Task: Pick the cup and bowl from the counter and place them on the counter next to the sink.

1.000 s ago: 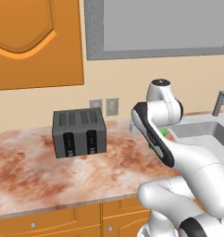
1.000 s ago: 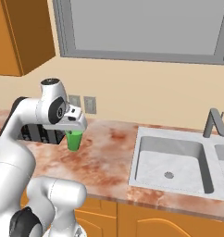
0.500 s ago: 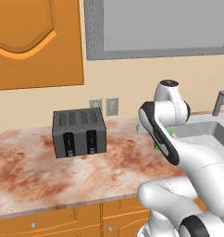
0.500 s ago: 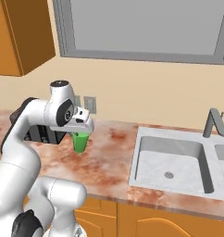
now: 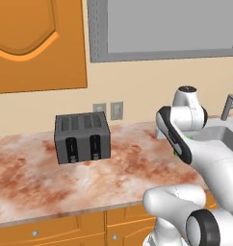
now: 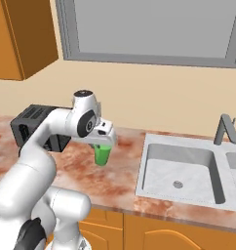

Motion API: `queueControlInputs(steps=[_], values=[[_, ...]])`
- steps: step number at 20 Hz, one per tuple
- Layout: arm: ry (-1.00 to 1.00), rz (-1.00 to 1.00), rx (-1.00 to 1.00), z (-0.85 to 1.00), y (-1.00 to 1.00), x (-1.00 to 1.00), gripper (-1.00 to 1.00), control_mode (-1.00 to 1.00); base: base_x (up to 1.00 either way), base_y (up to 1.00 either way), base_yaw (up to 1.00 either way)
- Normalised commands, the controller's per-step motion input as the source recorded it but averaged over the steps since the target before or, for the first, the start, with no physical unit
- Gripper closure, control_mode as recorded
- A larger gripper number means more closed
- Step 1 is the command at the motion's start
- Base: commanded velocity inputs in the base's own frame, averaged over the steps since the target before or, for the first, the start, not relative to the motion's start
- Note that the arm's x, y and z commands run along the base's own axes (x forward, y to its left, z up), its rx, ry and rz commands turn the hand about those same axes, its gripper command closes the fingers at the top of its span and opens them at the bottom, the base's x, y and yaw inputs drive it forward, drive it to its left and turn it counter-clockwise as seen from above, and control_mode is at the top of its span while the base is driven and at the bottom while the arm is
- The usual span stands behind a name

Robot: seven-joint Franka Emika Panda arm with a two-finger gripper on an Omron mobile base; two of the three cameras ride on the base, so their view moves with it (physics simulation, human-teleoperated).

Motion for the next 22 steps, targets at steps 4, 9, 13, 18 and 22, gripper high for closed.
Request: queueControlInputs(steps=[4,9,13,18,22], values=[[0.05,-0.05,-0.04,-0.42,-0.49,0.30,1.00,-1.00,0.00,0.00,0.00],[-0.02,0.00,0.00,-0.30,-0.15,0.30,1.00,-1.00,0.00,0.00,0.00],[-0.02,0.01,0.00,-0.24,-0.08,0.23,1.00,-1.00,0.00,0.00,0.00],[0.00,0.00,0.00,-0.36,-0.05,0.08,1.00,-1.00,0.00,0.00,0.00],[0.00,0.00,0.00,-0.37,0.00,0.00,1.00,-1.00,0.00,0.00,0.00]])
